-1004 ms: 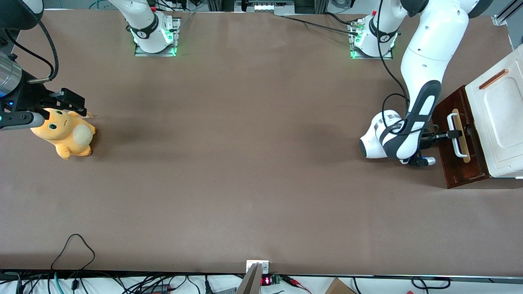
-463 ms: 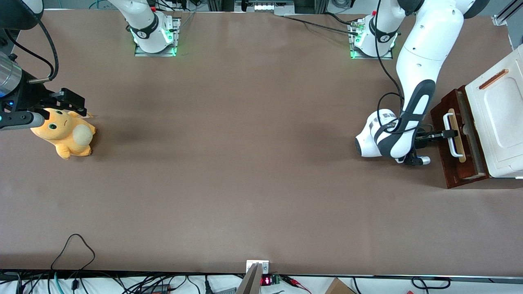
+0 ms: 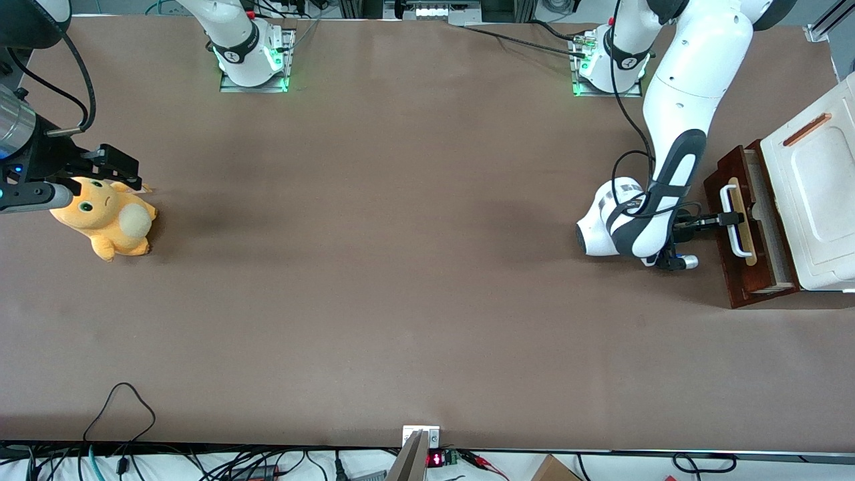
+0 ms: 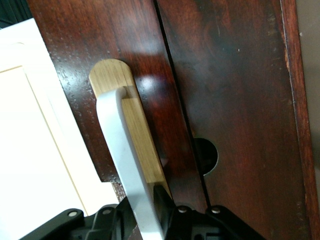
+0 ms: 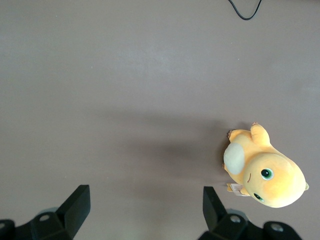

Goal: Open lower drawer with left arm only
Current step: 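Pull the handle away from the cabinet with the left gripper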

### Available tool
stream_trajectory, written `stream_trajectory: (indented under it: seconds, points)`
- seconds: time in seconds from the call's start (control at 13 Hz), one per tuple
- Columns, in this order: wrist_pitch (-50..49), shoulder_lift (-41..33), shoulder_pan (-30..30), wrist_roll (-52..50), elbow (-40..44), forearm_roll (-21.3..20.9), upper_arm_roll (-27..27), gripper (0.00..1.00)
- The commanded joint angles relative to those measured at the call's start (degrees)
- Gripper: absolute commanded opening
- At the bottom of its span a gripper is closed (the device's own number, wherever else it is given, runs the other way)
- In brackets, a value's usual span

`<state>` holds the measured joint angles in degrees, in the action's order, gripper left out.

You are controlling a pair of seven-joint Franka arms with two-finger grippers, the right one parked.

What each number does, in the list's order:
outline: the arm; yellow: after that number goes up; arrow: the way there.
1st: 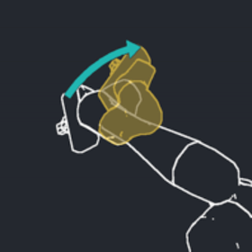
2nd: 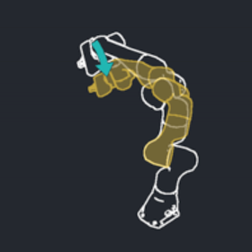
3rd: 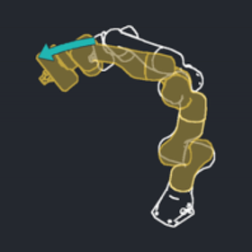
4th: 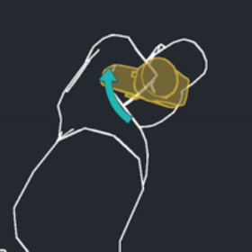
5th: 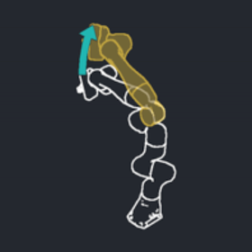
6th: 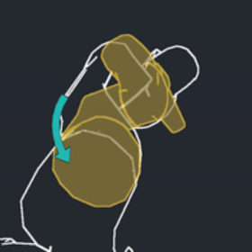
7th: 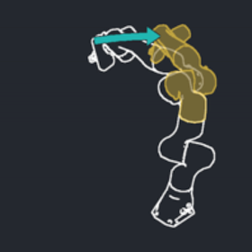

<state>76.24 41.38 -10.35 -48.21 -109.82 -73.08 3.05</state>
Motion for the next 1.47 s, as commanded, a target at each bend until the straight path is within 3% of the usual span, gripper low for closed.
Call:
stream_trajectory:
  seconds: [0.0,1.39]
  points:
    - [-1.7,-1.0,-1.8,1.4,-0.3,1.8,-0.2,0.18]
    - [-4.3,-0.5,-6.7,0.9,0.0,5.8,-0.2,0.18]
